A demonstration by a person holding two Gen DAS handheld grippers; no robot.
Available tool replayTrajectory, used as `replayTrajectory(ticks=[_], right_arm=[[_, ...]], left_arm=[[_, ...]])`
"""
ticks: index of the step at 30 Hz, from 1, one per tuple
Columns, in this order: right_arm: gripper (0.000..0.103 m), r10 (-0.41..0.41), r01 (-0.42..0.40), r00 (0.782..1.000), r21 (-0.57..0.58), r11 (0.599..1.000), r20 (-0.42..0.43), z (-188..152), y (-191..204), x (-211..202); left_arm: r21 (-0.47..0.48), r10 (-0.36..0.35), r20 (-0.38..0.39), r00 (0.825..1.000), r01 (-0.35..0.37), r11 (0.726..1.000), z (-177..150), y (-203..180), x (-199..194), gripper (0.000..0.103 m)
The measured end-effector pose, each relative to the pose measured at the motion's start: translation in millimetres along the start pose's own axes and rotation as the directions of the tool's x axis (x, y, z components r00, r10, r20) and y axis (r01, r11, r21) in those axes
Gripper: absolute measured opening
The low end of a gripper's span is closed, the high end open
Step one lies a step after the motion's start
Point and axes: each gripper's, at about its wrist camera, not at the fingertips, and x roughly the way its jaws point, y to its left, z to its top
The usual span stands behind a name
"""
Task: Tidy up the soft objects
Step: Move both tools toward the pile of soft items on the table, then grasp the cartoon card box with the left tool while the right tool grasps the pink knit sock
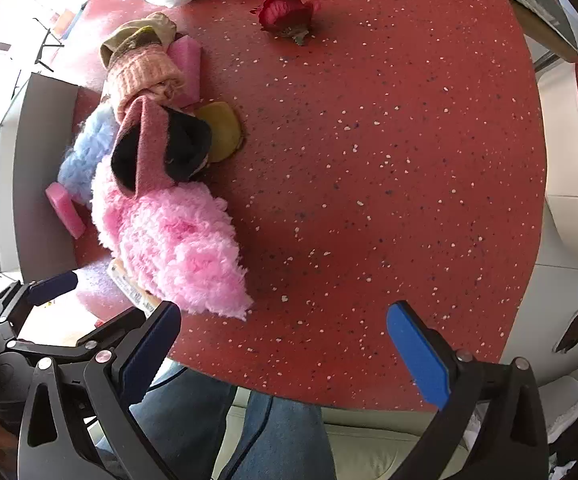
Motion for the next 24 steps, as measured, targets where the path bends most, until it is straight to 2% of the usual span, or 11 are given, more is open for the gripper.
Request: replayTrajectory(ticks=[5,9,11,13,17,22,24], right_arm=[[0.103,0.001,-0.001,1.000,-0.002,1.000,0.006,3,-3,-1],[0.103,0.007,-0.007,1.000,-0.024,1.000,-0.004,3,4,2],[0.103,0.009,-0.010,1.000,-0.035,0.999,-0.011,3,8,6],[0.103,0.006,-0.006,1.000,-0.042,0.999,-0.008,3,12,6],[0.103,0.013,-0.013,1.000,-0.023,1.000,0.009,5,9,3],[0.103,-0.004,0.004,1.000,0.006,1.000,0.004,10,-3,1],[0.103,-0.009,0.009,1.000,0.004,1.000,0.008,10,-4,0]], left_arm=[[-0.046,0.027,-0.004,1.000,-0.028,0.999,-11,20,15,0.103],[-0.108,0.048,-0.030,0.998,-0.051,0.993,-27,50,28,0.103],[-0.143,0.036,-0.050,0.998,-0.043,0.989,-36,62,33,0.103],[-0.167,-0.006,-0.026,1.000,0.002,0.986,-42,69,26,0.103],[-0.150,-0.093,0.057,0.994,0.101,0.983,-34,57,8,0.103],[-0.096,-0.107,0.095,0.990,0.116,0.989,-1,22,15,0.103],[-0.059,-0.086,0.080,0.993,0.091,0.994,10,9,23,0.103]])
